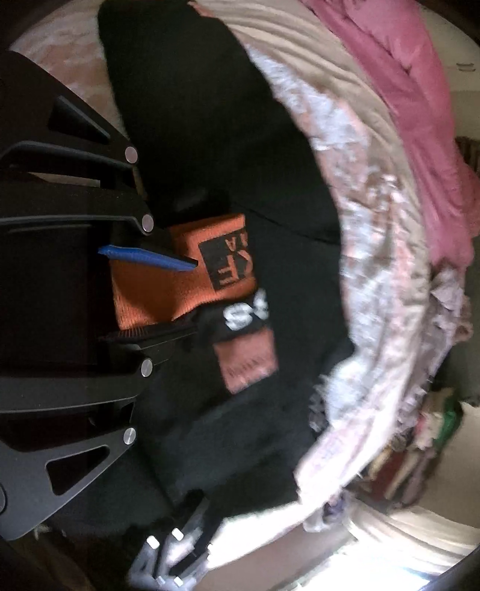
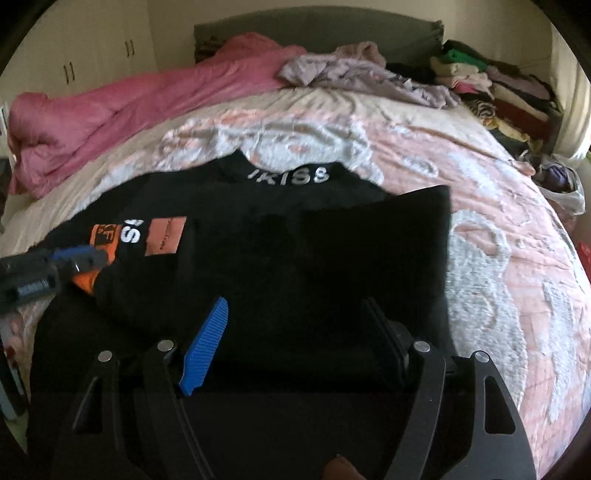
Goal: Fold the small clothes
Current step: 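Lay the cuff on the shirt body and open the left tool, then move the left tool to the other orange sleeve cuff and grasp it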
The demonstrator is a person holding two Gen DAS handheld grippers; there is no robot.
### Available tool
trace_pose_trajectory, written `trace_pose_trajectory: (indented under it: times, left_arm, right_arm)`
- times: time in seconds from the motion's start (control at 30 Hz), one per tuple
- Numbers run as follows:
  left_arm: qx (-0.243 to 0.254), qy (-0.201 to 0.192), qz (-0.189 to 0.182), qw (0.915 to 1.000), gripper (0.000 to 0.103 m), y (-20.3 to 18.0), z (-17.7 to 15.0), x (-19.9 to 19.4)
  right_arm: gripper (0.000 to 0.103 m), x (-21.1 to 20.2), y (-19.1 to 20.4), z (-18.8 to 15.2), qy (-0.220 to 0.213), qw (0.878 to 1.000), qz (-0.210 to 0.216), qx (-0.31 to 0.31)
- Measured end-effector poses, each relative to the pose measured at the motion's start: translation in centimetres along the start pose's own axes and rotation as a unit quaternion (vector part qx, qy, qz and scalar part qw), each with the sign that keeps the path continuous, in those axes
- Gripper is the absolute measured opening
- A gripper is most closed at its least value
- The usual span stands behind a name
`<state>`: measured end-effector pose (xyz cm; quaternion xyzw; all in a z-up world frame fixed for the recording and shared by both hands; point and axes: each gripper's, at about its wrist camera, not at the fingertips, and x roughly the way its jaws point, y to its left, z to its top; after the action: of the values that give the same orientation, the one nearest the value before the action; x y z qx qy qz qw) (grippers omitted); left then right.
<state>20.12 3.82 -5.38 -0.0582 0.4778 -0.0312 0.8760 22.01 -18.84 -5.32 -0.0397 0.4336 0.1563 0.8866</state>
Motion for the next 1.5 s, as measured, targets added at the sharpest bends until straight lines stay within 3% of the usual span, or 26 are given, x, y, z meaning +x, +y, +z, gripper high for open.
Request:
trace_pose_trajectory:
  times: [0.3,0.57,0.73,1.07,1.2,1.5]
  left_arm:
    - [-0.009,-0.001,-0.009,0.9999,0.021,0.6,-0.5,0.5]
    - [-0.012,-0.002,-0.013,0.9998,0.021,0.6,-0.5,0.3]
    - [-0.013,-0.009,-0.018,0.9997,0.022,0.7,-0.7,-0.6]
    - [-0.017,-0.023,-0.013,0.9995,0.038,1.3,-1.3,-3.1]
    - [-0.023,-0.035,-0.001,0.9991,0.058,2.0,-1.7,-4.4]
    - [-0.040,-0.069,0.019,0.9966,0.084,3.7,-1.8,-7.3]
  right_arm:
    - [0.073,0.3,-0.5,3.4,0.000,1.000,0.009,0.009]
    - [0.075,5.3,-1.1,1.6,0.070,0.997,-0.020,0.037]
    - [0.076,4.6,-0.8,1.7,0.063,0.997,-0.013,0.041]
    - [0.088,-1.2,-0.2,1.8,0.011,0.998,0.019,0.059]
    - [0.092,-2.7,0.5,1.8,-0.006,0.999,0.012,0.050]
    - [0.097,-5.5,2.9,2.3,-0.042,0.998,0.029,0.026]
